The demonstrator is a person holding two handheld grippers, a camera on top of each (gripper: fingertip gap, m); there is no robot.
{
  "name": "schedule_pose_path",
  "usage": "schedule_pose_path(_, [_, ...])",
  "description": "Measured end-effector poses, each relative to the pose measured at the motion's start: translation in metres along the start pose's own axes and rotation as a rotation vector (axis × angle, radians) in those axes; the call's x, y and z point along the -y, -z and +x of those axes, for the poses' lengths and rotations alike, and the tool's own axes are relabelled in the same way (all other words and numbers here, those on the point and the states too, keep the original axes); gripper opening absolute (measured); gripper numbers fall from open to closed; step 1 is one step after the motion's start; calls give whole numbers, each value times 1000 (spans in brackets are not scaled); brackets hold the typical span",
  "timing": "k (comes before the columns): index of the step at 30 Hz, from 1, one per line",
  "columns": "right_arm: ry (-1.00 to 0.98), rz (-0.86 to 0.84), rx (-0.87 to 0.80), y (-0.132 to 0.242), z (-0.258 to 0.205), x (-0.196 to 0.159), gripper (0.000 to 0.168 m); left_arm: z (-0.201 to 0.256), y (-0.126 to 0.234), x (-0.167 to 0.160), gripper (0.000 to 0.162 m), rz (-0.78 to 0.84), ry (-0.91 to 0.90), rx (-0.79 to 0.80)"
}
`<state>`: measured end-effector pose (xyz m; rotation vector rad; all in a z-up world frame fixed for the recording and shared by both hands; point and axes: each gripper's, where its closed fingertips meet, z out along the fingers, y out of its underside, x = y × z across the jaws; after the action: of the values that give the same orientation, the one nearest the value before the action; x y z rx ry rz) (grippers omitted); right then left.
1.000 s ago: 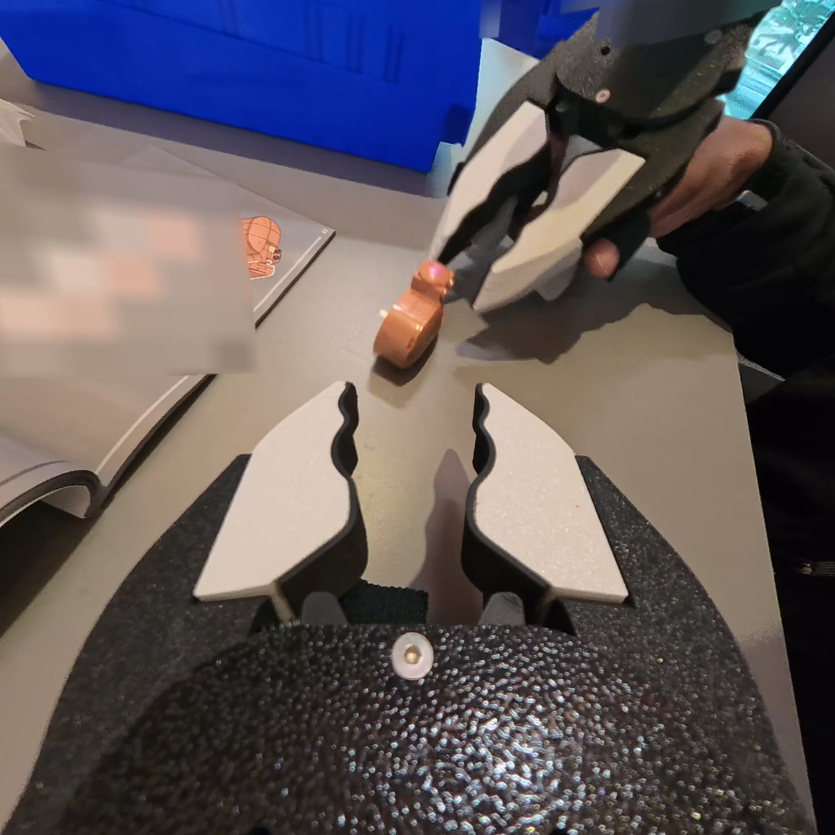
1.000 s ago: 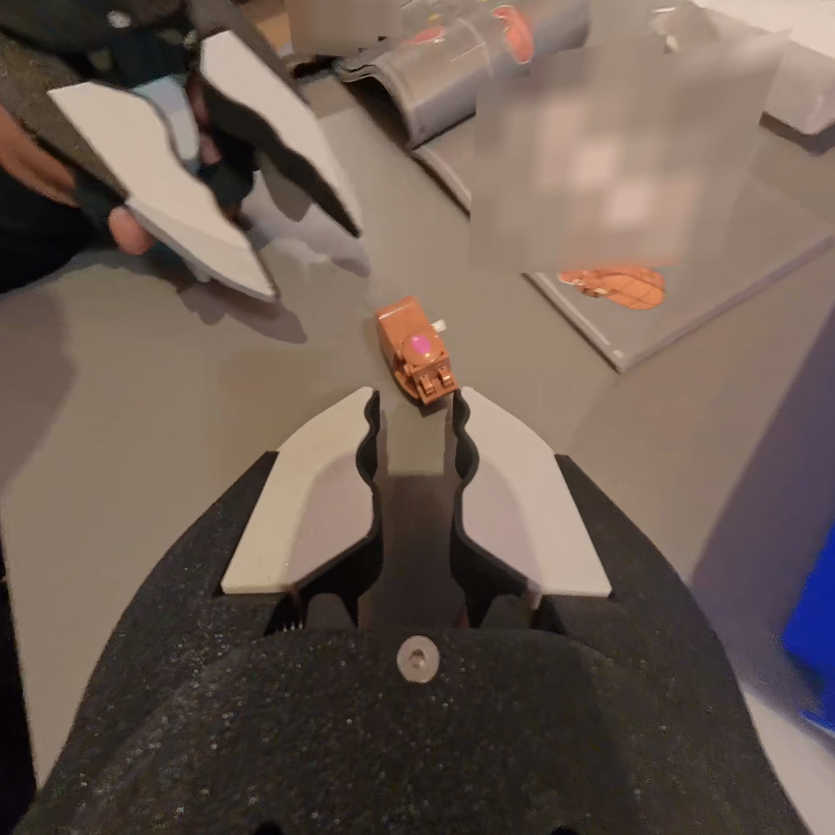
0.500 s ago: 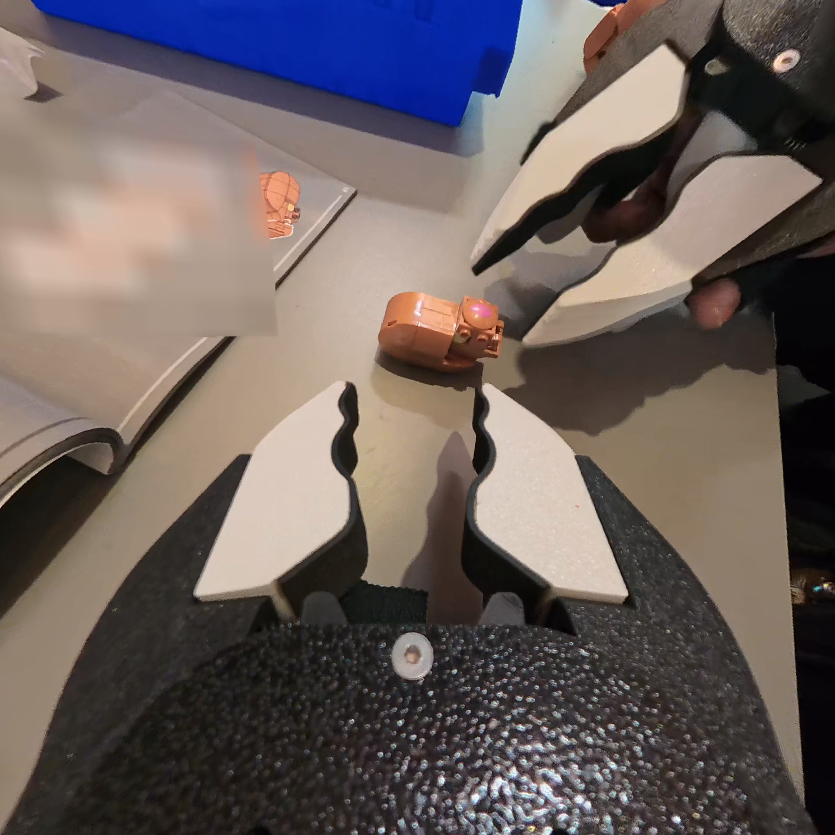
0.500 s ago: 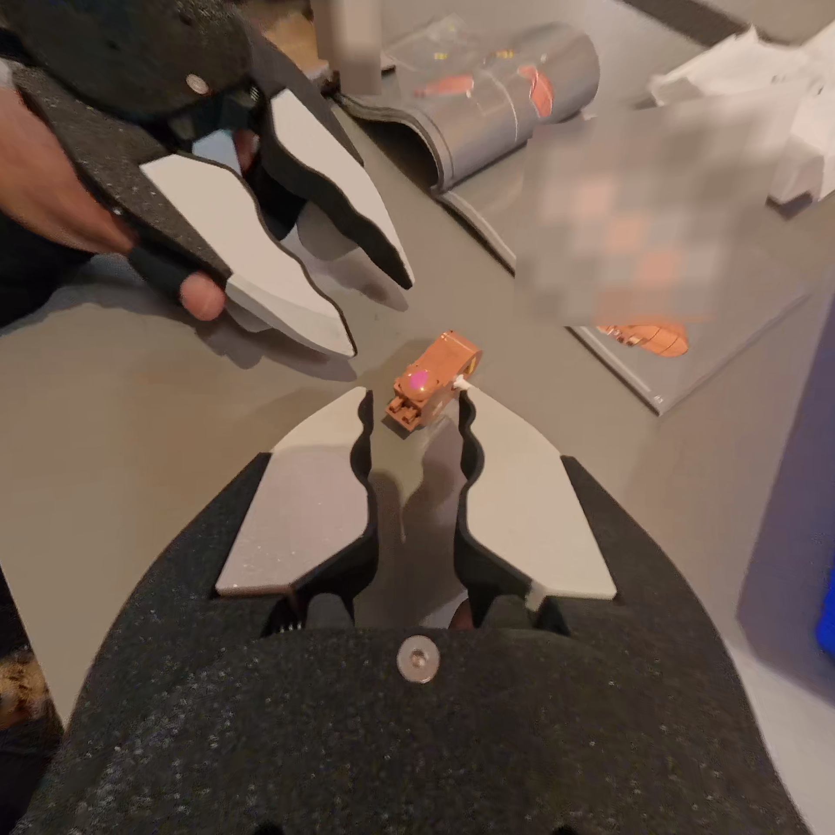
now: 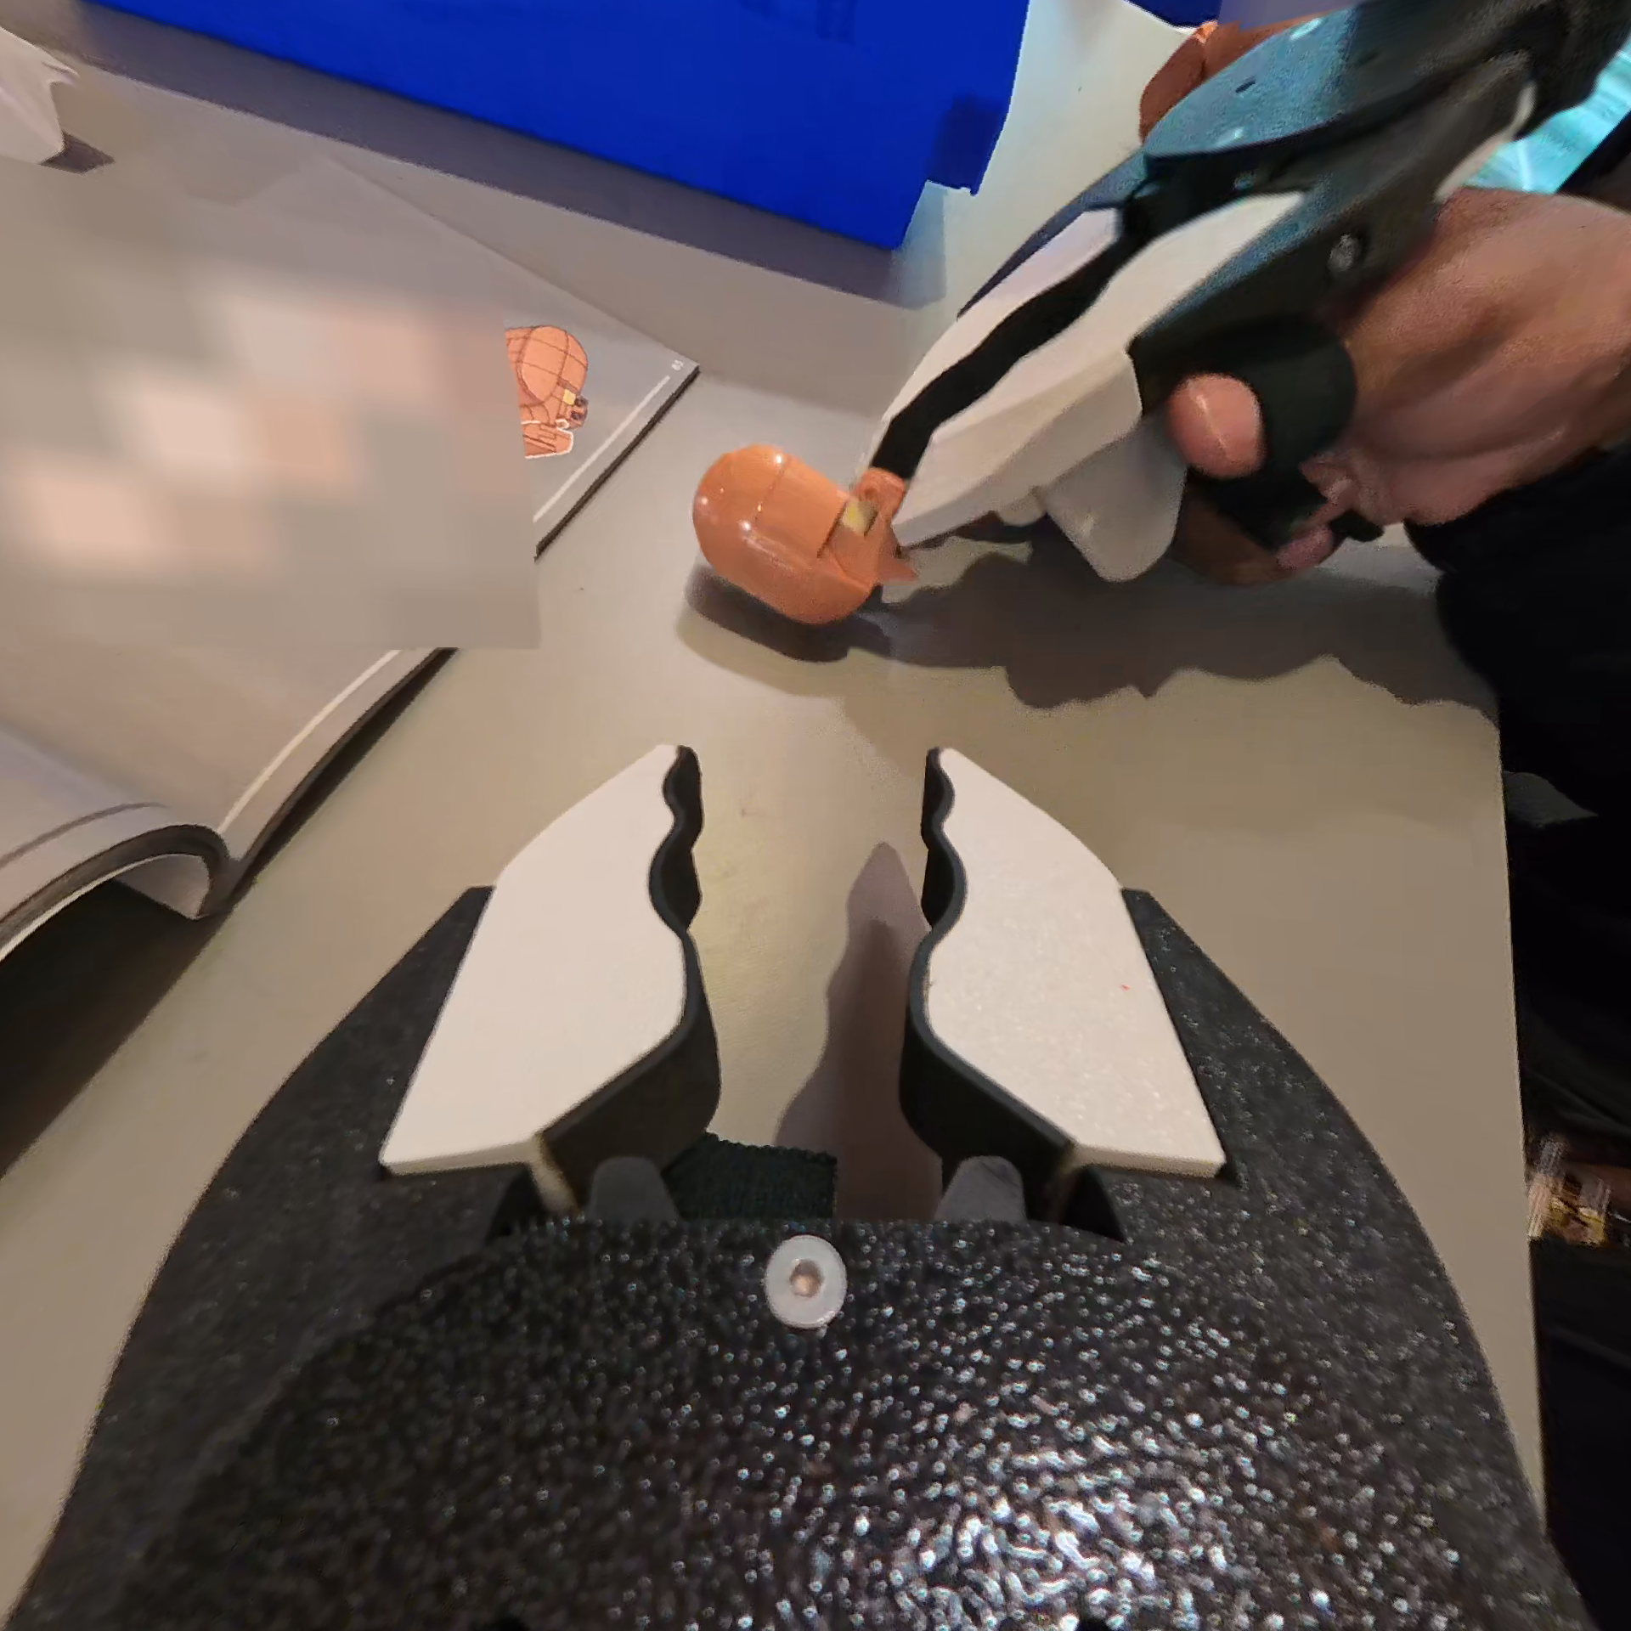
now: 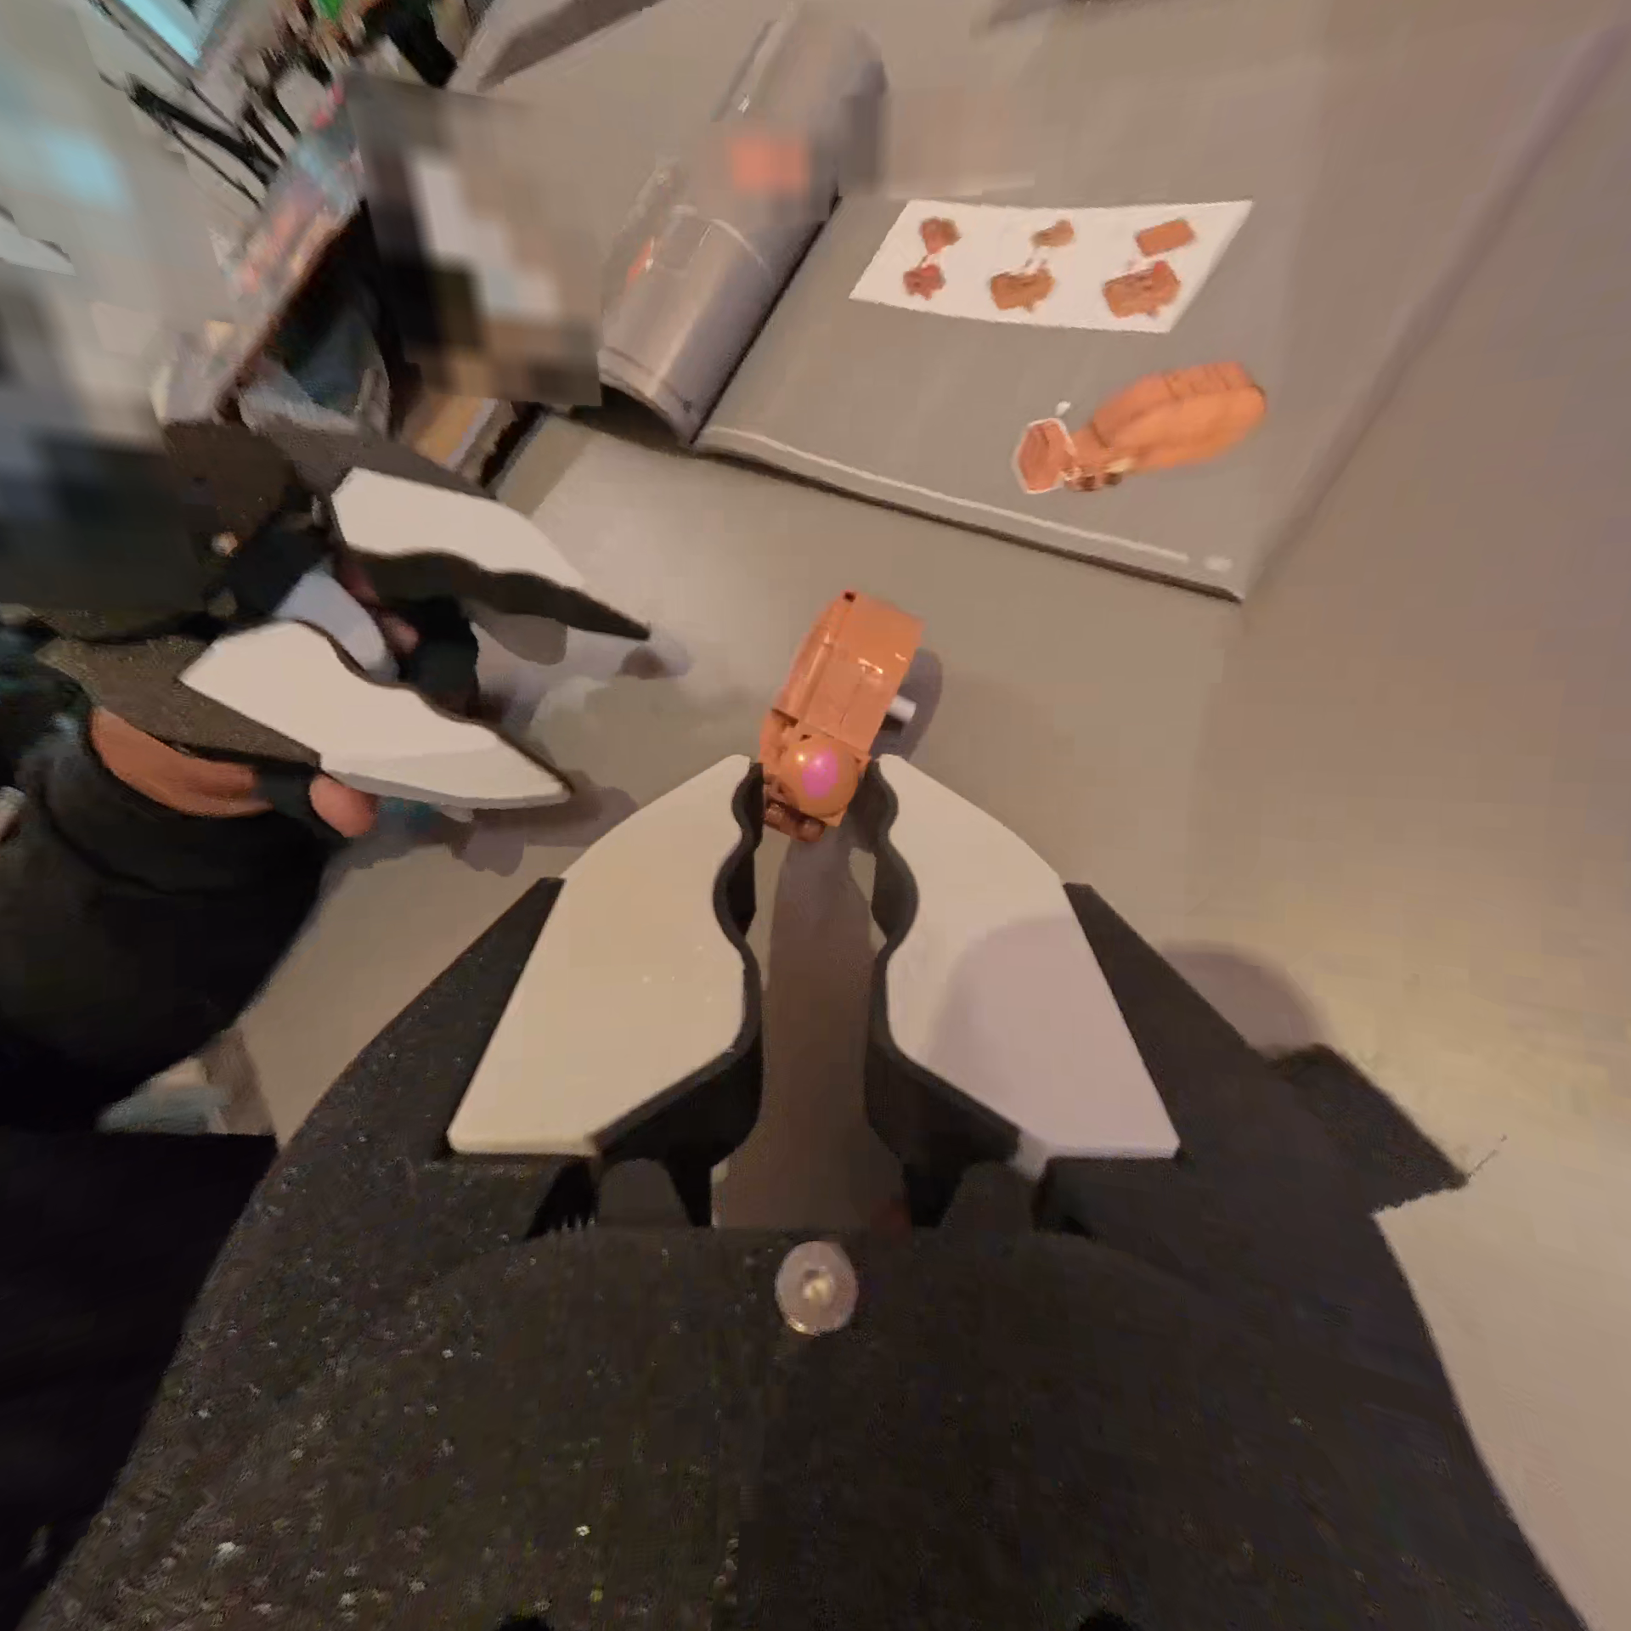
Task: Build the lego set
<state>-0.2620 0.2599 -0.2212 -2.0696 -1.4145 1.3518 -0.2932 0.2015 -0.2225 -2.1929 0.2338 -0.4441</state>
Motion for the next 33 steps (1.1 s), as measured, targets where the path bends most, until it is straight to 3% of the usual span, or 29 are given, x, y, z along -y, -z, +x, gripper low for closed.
schedule_pose_path(3, [-22, 50, -27, 13, 11, 4, 24, 4, -1, 0, 48, -2, -9, -10])
schedule_pose_path(10, [133, 101, -133, 33, 14, 1, 28, 6, -3, -1, 48, -10, -11, -15])
schedule_pose_path(16, [239, -22, -214, 21, 9, -18, 29, 6, -4, -2, 48, -13, -12, -15])
schedule_pose_path(19, [307, -74, -140, 6, -13, -26, 31, 6, -4, -2, 48, -12, -12, -16])
schedule_pose_path(23, [413, 2, -94, 5, -33, -16, 32, 6, -3, -1, 48, -6, -4, -18])
schedule_pose_path(28, [579, 256, -96, 51, -46, 18, 31, 5, -2, 1, 48, 9, -7, -15])
schedule_pose_path(33, [779, 410, -236, 126, -33, 62, 27, 4, 4, 17, 48, 111, -57, 6])
